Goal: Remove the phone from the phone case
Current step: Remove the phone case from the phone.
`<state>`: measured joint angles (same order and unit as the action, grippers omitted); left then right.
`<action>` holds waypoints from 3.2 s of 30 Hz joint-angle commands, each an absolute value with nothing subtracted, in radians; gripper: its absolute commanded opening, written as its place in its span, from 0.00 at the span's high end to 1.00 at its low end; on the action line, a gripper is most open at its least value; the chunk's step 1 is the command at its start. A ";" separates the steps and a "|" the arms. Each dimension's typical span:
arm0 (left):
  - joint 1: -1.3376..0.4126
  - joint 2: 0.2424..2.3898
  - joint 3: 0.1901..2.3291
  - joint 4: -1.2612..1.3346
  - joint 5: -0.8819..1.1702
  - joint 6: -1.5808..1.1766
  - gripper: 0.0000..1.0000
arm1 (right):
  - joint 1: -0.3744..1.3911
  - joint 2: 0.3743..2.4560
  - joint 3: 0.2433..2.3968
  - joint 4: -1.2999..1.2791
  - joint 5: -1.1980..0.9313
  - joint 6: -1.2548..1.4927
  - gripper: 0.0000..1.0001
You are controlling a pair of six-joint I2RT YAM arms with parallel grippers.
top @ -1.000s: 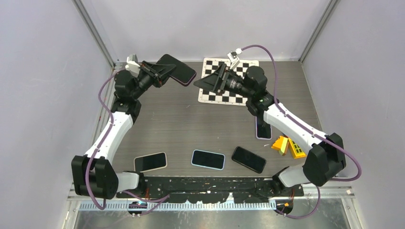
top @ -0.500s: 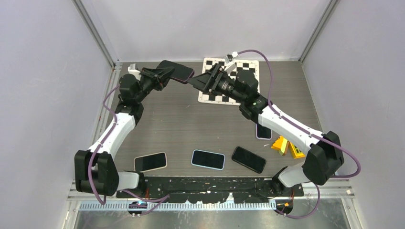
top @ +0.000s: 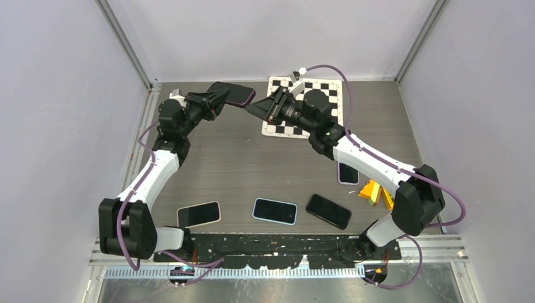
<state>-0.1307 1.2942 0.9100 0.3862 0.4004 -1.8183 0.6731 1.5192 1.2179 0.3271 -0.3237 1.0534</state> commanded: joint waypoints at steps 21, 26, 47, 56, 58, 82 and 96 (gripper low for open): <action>-0.153 1.174 0.910 0.414 0.374 -1.858 1.00 | 0.647 1.636 1.335 0.114 -0.278 1.152 0.85; -0.160 1.174 0.933 0.415 0.380 -1.858 1.00 | 0.640 1.681 1.389 -0.050 -0.280 1.141 0.88; -0.161 1.160 0.910 0.436 0.349 -1.856 1.00 | 0.545 1.483 1.174 0.566 -0.501 1.141 0.31; -0.163 1.135 0.920 0.403 0.334 -1.857 1.00 | 0.553 1.512 1.206 0.635 -0.542 1.203 0.32; -0.163 1.137 0.920 0.411 0.340 -1.865 1.00 | 0.554 1.528 1.226 0.617 -0.543 1.209 0.39; -0.179 1.156 0.942 0.489 0.341 -1.932 1.00 | 0.579 1.610 1.311 0.244 -0.441 1.127 0.73; -0.327 1.281 1.070 0.643 0.387 -1.870 1.00 | 0.589 1.730 1.452 -0.089 -0.418 1.119 0.74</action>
<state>-0.2092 1.2770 0.9157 0.3183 0.2344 -1.8668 0.5541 1.6543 1.4330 0.1032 -0.3950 1.1435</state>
